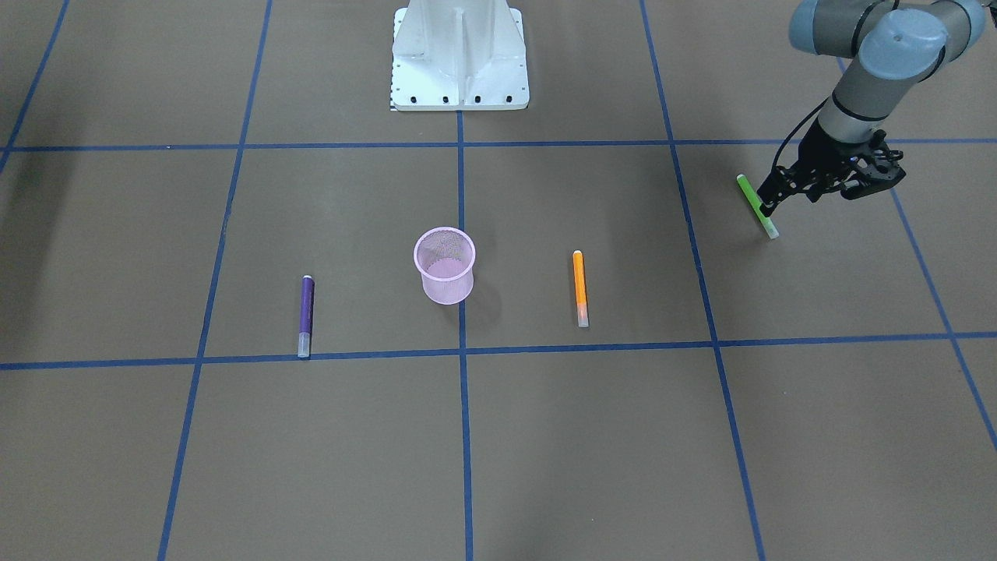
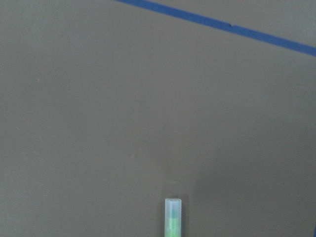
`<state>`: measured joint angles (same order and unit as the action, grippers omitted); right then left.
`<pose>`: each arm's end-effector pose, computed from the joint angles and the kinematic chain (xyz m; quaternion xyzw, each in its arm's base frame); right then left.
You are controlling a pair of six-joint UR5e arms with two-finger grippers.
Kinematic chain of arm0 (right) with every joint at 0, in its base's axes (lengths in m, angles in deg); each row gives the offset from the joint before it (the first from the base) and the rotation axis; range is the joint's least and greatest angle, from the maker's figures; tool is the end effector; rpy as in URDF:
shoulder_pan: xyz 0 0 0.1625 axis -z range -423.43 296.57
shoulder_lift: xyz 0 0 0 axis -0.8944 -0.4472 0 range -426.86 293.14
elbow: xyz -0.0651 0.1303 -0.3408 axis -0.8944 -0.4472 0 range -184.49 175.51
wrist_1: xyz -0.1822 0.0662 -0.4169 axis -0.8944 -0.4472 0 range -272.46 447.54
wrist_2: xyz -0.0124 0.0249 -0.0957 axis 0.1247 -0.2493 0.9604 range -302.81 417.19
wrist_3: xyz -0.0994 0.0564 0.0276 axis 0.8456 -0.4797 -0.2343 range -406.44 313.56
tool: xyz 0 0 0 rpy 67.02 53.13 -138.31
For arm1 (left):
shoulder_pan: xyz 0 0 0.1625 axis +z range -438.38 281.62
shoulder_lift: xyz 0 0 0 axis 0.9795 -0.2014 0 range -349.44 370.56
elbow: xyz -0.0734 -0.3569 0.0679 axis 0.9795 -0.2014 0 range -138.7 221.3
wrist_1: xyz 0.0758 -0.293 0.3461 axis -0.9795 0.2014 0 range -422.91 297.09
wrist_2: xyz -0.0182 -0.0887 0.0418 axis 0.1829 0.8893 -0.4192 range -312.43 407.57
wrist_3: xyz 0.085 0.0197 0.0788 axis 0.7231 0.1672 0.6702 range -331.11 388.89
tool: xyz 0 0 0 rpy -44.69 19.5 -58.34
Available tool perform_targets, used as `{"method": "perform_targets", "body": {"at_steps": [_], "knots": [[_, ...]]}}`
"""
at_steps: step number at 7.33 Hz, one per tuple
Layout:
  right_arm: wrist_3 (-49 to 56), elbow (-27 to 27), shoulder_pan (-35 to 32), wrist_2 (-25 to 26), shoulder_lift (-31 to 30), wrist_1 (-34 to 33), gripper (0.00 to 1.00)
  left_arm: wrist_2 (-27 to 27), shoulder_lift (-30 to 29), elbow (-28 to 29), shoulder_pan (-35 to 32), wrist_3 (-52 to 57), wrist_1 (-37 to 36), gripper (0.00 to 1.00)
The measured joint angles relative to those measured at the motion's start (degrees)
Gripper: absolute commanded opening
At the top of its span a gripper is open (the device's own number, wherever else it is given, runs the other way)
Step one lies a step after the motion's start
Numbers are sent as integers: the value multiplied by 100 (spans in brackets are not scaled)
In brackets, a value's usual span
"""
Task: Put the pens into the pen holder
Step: 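Reach the left gripper down over the green marker, then close the left gripper on the green marker and lift it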
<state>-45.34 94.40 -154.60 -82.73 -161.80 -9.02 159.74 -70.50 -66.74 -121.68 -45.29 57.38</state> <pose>0.0535 -0.5021 0.5816 -0.0122 -0.4222 0.0101 0.9063 0.3196 -0.4234 0.4799 0.0058 0.3771 -0.1564 0.9128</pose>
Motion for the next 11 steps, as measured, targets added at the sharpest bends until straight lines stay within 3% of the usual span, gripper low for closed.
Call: {"method": "perform_targets", "body": {"at_steps": [6, 9, 11], "knots": [[11, 10, 78, 0, 38, -3, 99, -29, -275, 387, 268, -2, -1, 82], [-1, 2, 81, -7, 69, -3, 99, -28, -208, 392, 270, 7, 10, 61], [-2, 4, 81, -8, 72, -3, 99, -28, -203, 435, 270, 3, 14, 59]]}}
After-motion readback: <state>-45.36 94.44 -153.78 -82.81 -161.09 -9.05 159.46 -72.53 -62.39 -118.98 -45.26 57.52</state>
